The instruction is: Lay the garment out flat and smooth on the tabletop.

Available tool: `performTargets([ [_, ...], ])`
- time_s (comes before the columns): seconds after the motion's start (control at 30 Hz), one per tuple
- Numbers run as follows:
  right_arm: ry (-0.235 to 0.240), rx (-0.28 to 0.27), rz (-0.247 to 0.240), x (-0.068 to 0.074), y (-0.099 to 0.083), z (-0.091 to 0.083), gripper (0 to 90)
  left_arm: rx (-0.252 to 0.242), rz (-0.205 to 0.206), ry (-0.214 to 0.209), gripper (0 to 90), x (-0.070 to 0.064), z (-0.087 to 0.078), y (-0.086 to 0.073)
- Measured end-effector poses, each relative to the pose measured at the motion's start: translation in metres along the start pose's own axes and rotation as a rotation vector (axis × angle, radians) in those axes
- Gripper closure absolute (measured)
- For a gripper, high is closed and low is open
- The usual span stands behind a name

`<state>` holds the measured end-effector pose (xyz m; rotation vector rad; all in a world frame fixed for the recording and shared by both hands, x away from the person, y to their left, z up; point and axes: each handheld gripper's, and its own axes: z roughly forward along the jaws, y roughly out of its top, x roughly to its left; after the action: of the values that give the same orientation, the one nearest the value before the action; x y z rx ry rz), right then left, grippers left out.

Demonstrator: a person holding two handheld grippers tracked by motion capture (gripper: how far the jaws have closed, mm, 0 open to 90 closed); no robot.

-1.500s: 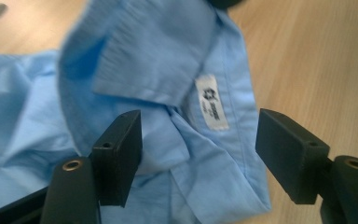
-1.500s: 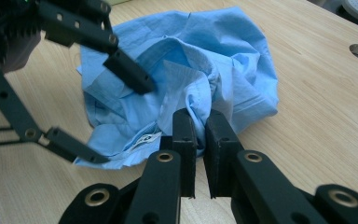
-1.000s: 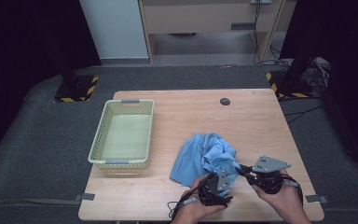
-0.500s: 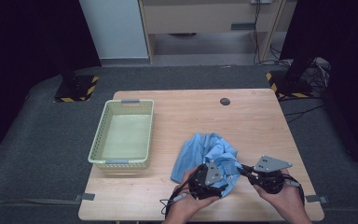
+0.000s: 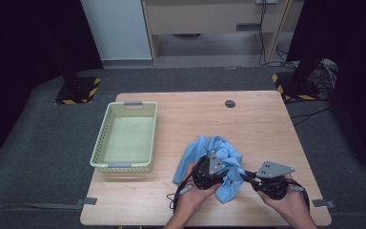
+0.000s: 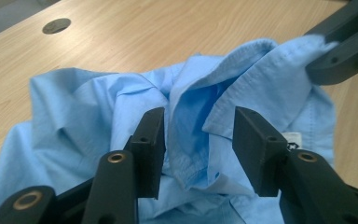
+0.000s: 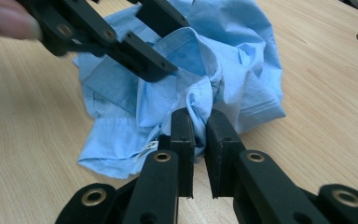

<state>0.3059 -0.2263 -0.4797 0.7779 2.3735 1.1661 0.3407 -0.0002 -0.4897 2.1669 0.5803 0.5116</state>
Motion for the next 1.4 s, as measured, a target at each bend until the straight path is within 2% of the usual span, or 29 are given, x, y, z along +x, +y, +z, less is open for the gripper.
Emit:
performTargets([
  [0.03,0.002,0.000,-0.003,0.000,0.000,0.000,82.7,0.007,0.011,0.010,54.4,0.000,0.002,-0.001],
  [0.1,0.003,0.001,-0.005,0.000,0.000,0.001,82.7,0.011,-0.004,0.003,55.1,0.003,0.005,-0.002],
  [0.13,0.004,0.002,-0.007,0.000,0.000,0.001,82.7,0.013,-0.008,-0.006,58.2,0.003,0.006,-0.003],
  [0.2,0.006,0.005,-0.005,0.001,-0.001,0.002,82.5,0.026,-0.005,-0.013,69.0,0.003,0.008,-0.004],
  [0.3,0.002,0.006,-0.005,0.002,-0.001,0.003,80.3,0.039,-0.030,-0.018,88.0,0.002,0.007,-0.005],
  [0.33,-0.001,0.005,-0.009,0.003,-0.002,0.003,79.0,0.040,-0.040,-0.020,89.9,0.003,0.005,-0.005],
  [0.4,-0.004,0.006,-0.008,0.004,-0.002,0.004,75.6,0.031,-0.056,-0.019,90.0,0.003,0.002,-0.004],
  [0.57,-0.013,0.023,-0.012,0.010,-0.004,0.009,60.9,-0.012,-0.093,0.013,90.0,0.006,-0.008,-0.001],
  [0.6,-0.013,0.023,-0.012,0.010,-0.004,0.009,60.9,-0.012,-0.093,0.013,90.0,0.006,-0.008,-0.001],
  [0.83,-0.044,0.054,-0.008,0.016,-0.008,0.018,46.4,-0.072,-0.153,0.041,90.0,0.014,-0.024,0.002],
  [0.97,-0.051,0.057,0.029,0.015,-0.010,0.021,42.6,-0.086,-0.175,0.037,90.0,0.016,-0.028,0.002],
  [1.03,-0.042,0.053,0.047,0.014,-0.012,0.023,43.6,-0.092,-0.176,0.040,90.0,0.016,-0.030,0.003],
  [1.27,0.018,0.056,0.078,0.015,-0.016,0.027,60.4,-0.123,-0.203,0.038,90.0,0.020,-0.038,0.005],
  [1.4,0.043,0.052,0.081,0.015,-0.018,0.027,83.1,-0.125,-0.209,0.038,90.0,0.022,-0.041,0.004],
])
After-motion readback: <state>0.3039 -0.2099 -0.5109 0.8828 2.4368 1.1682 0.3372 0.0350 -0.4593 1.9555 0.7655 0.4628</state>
